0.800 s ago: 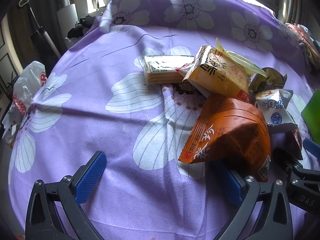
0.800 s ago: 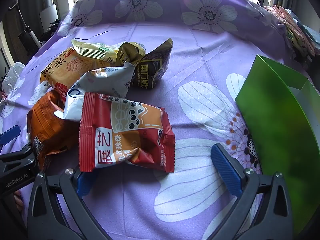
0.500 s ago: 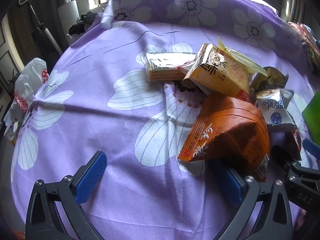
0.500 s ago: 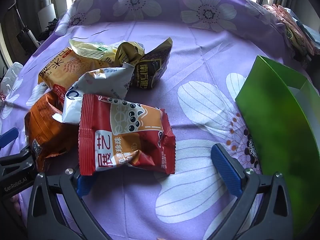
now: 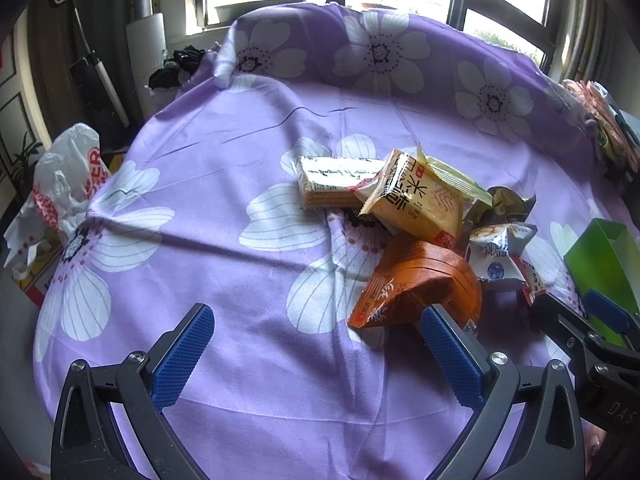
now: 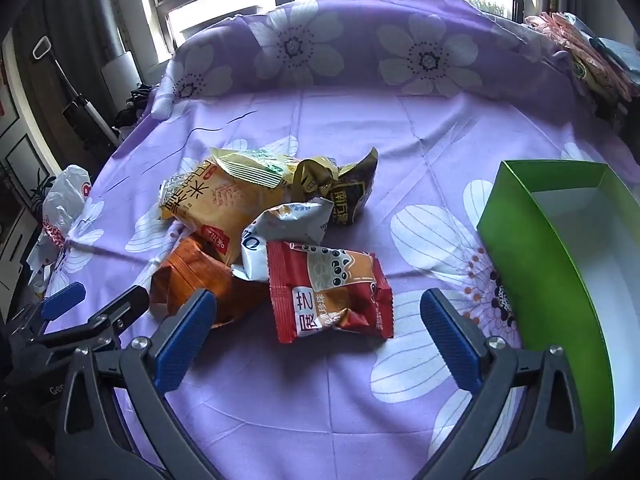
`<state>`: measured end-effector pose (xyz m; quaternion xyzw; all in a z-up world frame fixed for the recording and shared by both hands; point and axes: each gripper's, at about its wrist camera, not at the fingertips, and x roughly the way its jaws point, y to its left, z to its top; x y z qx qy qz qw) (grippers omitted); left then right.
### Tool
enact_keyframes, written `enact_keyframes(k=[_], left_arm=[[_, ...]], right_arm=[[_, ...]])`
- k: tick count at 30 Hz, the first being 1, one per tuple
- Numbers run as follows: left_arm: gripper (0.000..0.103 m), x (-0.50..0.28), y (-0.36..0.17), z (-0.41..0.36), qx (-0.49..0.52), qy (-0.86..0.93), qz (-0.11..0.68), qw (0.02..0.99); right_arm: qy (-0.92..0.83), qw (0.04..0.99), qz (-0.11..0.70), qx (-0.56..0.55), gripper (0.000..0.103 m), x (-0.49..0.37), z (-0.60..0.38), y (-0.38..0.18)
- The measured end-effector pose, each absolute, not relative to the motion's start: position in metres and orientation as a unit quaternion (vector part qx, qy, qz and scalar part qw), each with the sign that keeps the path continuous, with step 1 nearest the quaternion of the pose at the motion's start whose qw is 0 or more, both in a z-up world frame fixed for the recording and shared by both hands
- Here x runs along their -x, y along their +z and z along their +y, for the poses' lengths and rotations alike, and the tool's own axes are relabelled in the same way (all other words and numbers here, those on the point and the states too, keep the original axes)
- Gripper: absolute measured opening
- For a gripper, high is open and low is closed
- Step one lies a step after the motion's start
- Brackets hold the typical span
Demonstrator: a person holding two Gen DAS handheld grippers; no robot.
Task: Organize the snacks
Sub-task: 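Move the right tool toward the orange snack bag in the pile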
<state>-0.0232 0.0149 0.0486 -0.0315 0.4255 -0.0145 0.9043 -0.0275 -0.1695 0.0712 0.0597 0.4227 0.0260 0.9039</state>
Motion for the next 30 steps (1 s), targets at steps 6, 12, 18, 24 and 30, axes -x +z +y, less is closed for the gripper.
enact_keyframes(k=[6,12,18,24,30], left_arm=[[0.103,0.027,0.057,0.014,0.039,-0.030,0.419,0.907],[0.103,0.027,0.058,0.015,0.053,-0.035,0.424,0.904],[0.103,0.028,0.061,0.014,0.061,-0.044,0.423,0.903],[0.103,0.030,0.064,0.013,0.059,-0.048,0.417,0.906],[0.102,0.032,0.066,0.012,0.063,-0.058,0.414,0.906]], right_arm=[[0.018,0.910,0.409,-0.064,0.102,0.030,-0.175,0.080],[0.008,0.911,0.407,-0.060,0.101,0.034,-0.179,0.082],[0.008,0.910,0.409,-0.074,0.101,0.035,-0.180,0.084],[0.010,0.910,0.407,-0.081,0.100,0.036,-0.181,0.086],[0.007,0.911,0.404,-0.085,0.096,0.036,-0.183,0.088]])
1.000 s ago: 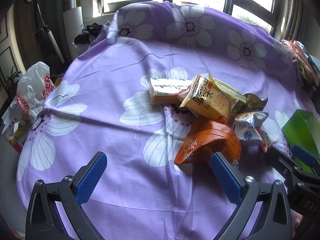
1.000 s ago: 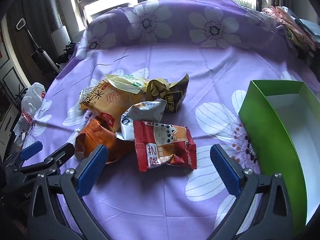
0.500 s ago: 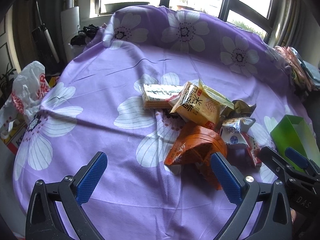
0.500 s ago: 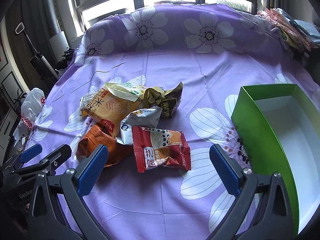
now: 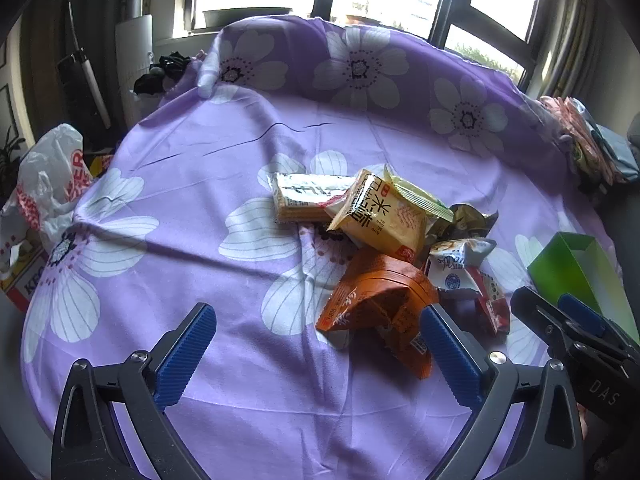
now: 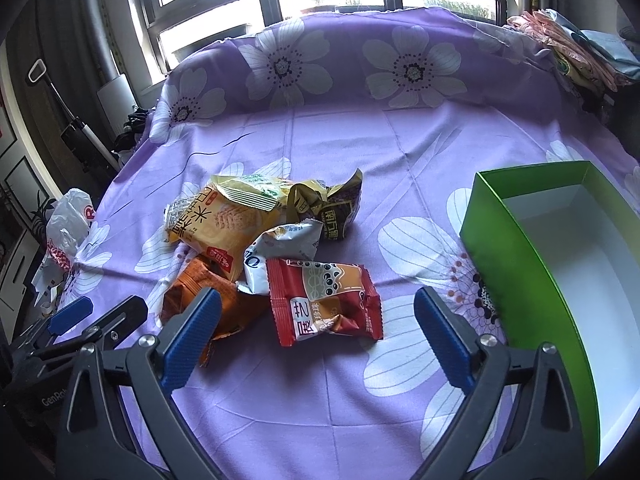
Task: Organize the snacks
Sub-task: 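Move the right tool toward the orange snack bag in the pile, then close the right tool on the orange snack bag and lift it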
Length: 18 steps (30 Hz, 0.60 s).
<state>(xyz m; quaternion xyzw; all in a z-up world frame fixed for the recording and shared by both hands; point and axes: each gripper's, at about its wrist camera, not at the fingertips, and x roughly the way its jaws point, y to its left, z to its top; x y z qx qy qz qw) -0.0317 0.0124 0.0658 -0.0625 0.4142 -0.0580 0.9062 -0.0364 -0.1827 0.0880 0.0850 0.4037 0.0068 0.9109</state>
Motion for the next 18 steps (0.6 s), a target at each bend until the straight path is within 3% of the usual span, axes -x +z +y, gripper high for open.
enact_keyframes(k=[2,6,11,18], left_arm=[[0.101,0.0323,0.0665,0.0115,0.062,-0.061,0.413,0.907],[0.088,0.0312,0.0649,0.0104,0.062,-0.065,0.417,0.905],[0.083,0.0305,0.0644,0.0101,0.069,-0.073,0.419,0.902],[0.074,0.0287,0.0672,0.0057,0.085,-0.105,0.423,0.896]], right_arm=[[0.005,0.910,0.405,-0.086,0.093,0.0364,-0.1836,0.0874],[0.004,0.910,0.405,-0.090,0.087,0.0364,-0.1851,0.0874],[0.007,0.907,0.409,-0.099,0.077,0.0358,-0.1872,0.0868],[0.051,0.887,0.428,-0.164,0.073,0.0333,-0.1895,0.0901]])
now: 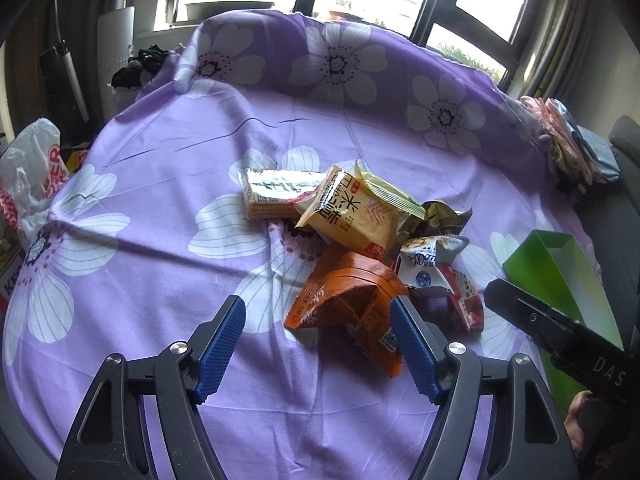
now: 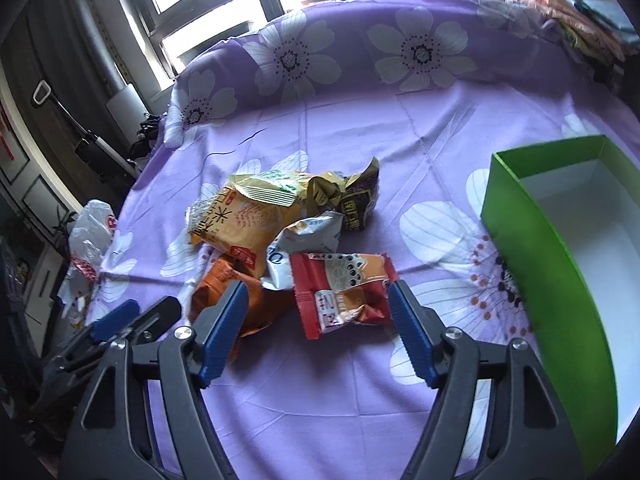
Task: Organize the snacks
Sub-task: 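Close the right tool on the orange snack bag and lift it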
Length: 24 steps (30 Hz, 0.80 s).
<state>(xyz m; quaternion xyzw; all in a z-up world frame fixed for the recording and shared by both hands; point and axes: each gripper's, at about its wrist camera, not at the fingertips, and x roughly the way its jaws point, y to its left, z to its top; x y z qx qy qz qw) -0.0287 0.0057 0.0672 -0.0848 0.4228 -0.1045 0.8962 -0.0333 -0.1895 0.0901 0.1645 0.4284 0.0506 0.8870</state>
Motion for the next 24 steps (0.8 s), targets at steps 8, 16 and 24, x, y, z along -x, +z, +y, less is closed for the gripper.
enact_keyframes(k=[8,16,24], left_arm=[[0.073,0.009,0.054,-0.001,0.111,-0.137,0.463,0.869],[0.065,0.002,0.044,-0.005,0.139,-0.162,0.485,0.848],[0.058,-0.001,0.037,-0.004,0.148,-0.158,0.492,0.844]], right_arm=[[0.103,0.807,0.521,-0.261,0.074,0.000,-0.174,0.082],[0.112,0.794,0.561,-0.206,0.075,-0.034,-0.137,0.061],[0.141,0.758,0.586,-0.249,0.074,-0.047,-0.146,0.030]])
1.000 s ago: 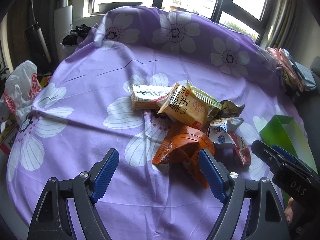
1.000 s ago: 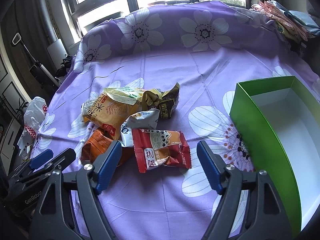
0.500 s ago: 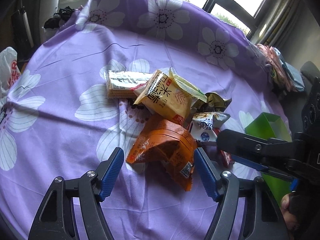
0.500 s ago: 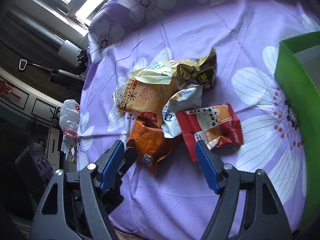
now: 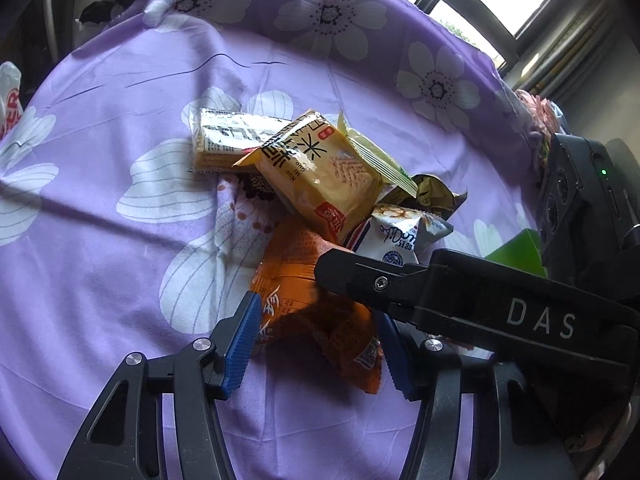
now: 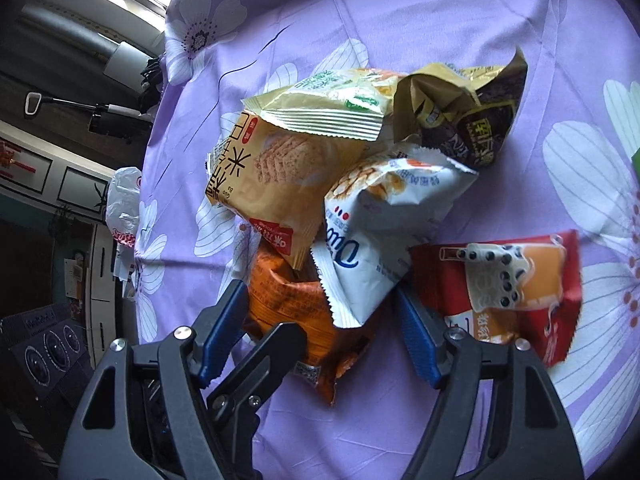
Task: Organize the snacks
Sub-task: 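Close the right tool on the orange snack bag and lift it, then carry the orange bag over the green box and release it inside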
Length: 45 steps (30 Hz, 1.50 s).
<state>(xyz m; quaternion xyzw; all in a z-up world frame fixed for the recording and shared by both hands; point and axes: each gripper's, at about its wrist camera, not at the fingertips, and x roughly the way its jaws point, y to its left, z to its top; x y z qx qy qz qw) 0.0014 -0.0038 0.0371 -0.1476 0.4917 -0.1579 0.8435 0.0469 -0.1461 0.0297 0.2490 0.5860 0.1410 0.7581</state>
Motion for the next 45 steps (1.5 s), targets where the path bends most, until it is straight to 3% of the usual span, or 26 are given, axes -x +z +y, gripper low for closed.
enact_keyframes(k=[8,16,24,33,45], left_arm=[[0.052,0.015,0.049,-0.007,0.131,-0.175,0.475,0.853],[0.051,0.045,0.107,-0.033,0.107,-0.214,0.392,0.888],[0.051,0.049,0.151,-0.118,0.064,-0.319,0.341,0.882],[0.051,0.052,0.147,-0.222,0.022,-0.421,0.353,0.835],[0.051,0.056,0.119,-0.277,0.002,-0.465,0.399,0.791]], right_arm=[[0.169,0.750,0.574,-0.283,0.058,-0.031,-0.146,0.033],[0.179,0.801,0.494,-0.286,0.058,0.000,-0.169,0.091],[0.099,0.861,0.394,-0.305,0.058,0.038,-0.250,0.145],[-0.028,0.868,0.348,-0.354,0.059,0.075,-0.351,0.146],[-0.119,0.840,0.360,-0.388,0.060,0.097,-0.402,0.122]])
